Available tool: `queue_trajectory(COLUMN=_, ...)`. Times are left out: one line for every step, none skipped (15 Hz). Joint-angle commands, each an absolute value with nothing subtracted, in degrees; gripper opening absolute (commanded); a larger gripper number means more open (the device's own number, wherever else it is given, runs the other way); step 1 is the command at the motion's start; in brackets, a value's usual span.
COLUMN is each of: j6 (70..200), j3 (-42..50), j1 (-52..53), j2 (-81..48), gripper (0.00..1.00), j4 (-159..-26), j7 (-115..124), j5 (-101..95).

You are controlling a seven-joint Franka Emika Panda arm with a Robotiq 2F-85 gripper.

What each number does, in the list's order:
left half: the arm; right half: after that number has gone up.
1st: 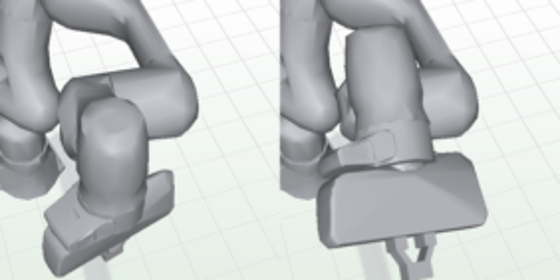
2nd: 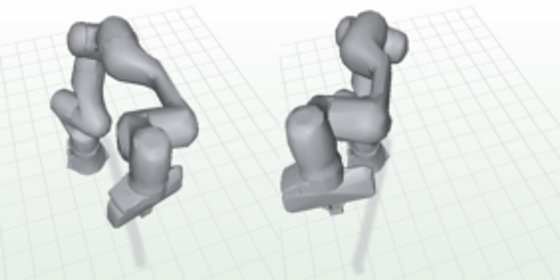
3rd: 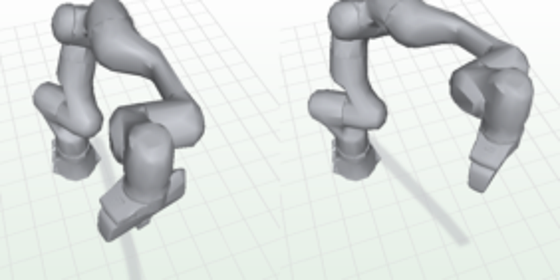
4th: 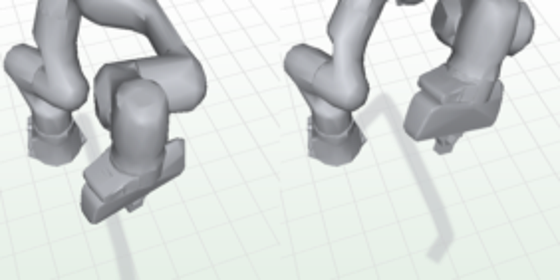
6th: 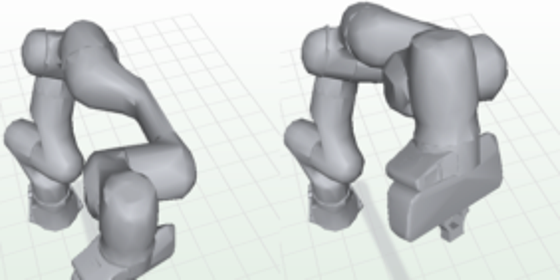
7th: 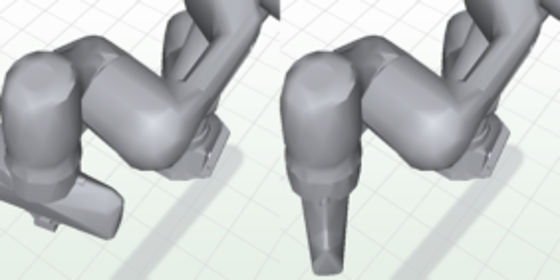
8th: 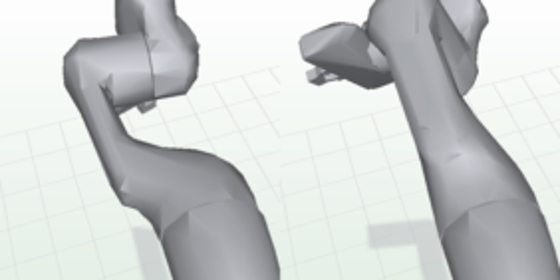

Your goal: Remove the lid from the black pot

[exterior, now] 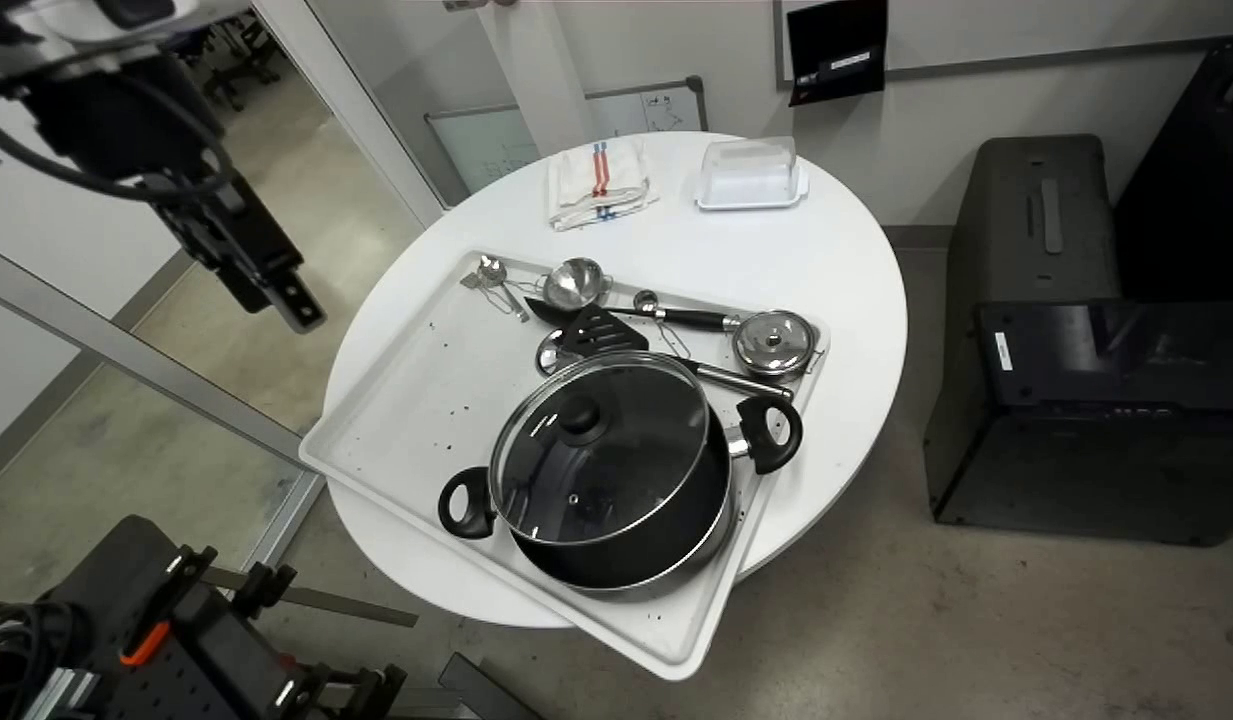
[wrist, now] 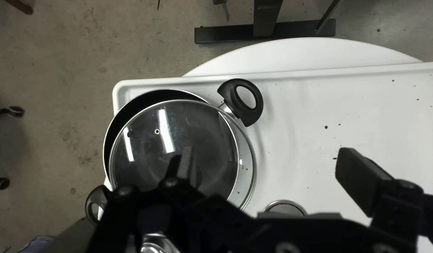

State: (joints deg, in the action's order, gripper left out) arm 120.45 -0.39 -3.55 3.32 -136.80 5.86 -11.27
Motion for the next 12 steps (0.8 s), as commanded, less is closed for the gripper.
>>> queue_trajectory(j6=124.1, j3=1.5, j1=-4.0, j2=-4.9, gripper=1.0, j4=-132.2, j7=9.5, j5=-14.9)
queue_trajectory(j6=124.6, j3=2.1, j1=-4.2, j2=-7.1, gripper=1.0, j4=-130.9, j7=10.5, j5=-15.7)
queue_trajectory(j6=125.3, j3=3.0, j1=-4.3, j2=-9.3, gripper=1.0, j4=-129.4, j7=11.9, j5=-16.7)
queue_trajectory(j6=125.5, j3=3.7, j1=-4.3, j2=-11.3, gripper=1.0, j4=-128.0, j7=12.9, j5=-17.0)
queue_trajectory(j6=125.4, j3=4.6, j1=-4.3, j2=-13.4, gripper=1.0, j4=-126.4, j7=13.7, j5=-17.5)
queue_trajectory(j6=125.5, j3=5.4, j1=-4.2, j2=-15.5, gripper=1.0, j4=-124.9, j7=14.7, j5=-18.1)
queue_trajectory(j6=125.4, j3=6.2, j1=-4.1, j2=-17.3, gripper=1.0, j4=-123.5, j7=15.2, j5=-18.3)
queue_trajectory(j6=125.7, j3=7.0, j1=-4.1, j2=-19.4, gripper=1.0, j4=-121.9, j7=15.7, j5=-18.5)
queue_trajectory(j6=125.7, j3=7.6, j1=-4.0, j2=-21.3, gripper=1.0, j4=-120.5, j7=15.8, j5=-18.4)
queue_trajectory(j6=126.0, j3=8.1, j1=-4.0, j2=-22.8, gripper=1.0, j4=-119.4, j7=15.9, j5=-18.1)
queue_trajectory(j6=126.3, j3=8.5, j1=-4.0, j2=-24.3, gripper=1.0, j4=-118.3, j7=15.7, j5=-17.8)
queue_trajectory(j6=126.7, j3=8.8, j1=-4.0, j2=-25.6, gripper=1.0, j4=-117.4, j7=15.5, j5=-17.5)
